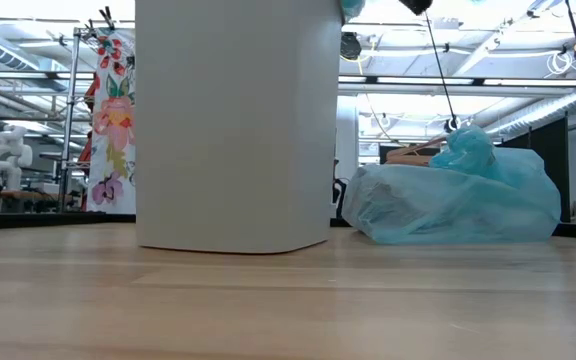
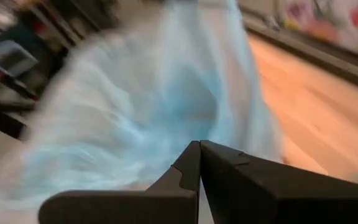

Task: Place trash/remove bag and relplace
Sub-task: Insert the new blue trash bag into the white trash bin

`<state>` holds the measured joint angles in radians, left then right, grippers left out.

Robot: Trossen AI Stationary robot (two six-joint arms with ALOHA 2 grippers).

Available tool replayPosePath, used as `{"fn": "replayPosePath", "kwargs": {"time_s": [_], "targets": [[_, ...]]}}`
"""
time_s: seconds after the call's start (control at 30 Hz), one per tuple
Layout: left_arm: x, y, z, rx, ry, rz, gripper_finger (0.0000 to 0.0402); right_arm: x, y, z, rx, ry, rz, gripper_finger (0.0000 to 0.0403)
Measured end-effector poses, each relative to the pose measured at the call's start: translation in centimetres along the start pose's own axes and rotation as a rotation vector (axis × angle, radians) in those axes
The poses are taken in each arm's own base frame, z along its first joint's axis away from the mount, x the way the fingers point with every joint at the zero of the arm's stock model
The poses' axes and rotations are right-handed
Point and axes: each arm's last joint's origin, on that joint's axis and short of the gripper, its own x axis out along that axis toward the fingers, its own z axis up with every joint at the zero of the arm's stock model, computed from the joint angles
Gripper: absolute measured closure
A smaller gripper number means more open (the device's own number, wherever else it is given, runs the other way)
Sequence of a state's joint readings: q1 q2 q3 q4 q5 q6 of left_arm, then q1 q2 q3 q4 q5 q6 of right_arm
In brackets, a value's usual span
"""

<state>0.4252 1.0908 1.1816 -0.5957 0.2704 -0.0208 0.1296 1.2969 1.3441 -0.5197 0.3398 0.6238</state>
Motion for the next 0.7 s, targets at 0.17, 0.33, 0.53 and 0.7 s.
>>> {"fn": "replayPosePath", "kwargs": {"time_s": [0.17,0.33,0.53,0.7], "targets": [[0.0,0.0,0.2,0.004,-0.017,0.003,0.0385,0.6,-1.2,-1.0,0.041,0.064,-0.166,0.0403],[0.0,0.0,0.1,0.000,-0.014,0.014,0.0385,0.6,-1.4,-0.9,0.026,0.014,-0.220,0.0403],[0.0,0.1,0.1,0.001,-0.012,0.019,0.0385,0.6,-1.1,-1.0,0.012,0.014,-0.208,0.0403],[0.0,0.1,0.1,0.007,-0.012,0.047,0.0385,0.6,-0.4,-0.3,-0.014,-0.025,-0.117,0.0403]]}}
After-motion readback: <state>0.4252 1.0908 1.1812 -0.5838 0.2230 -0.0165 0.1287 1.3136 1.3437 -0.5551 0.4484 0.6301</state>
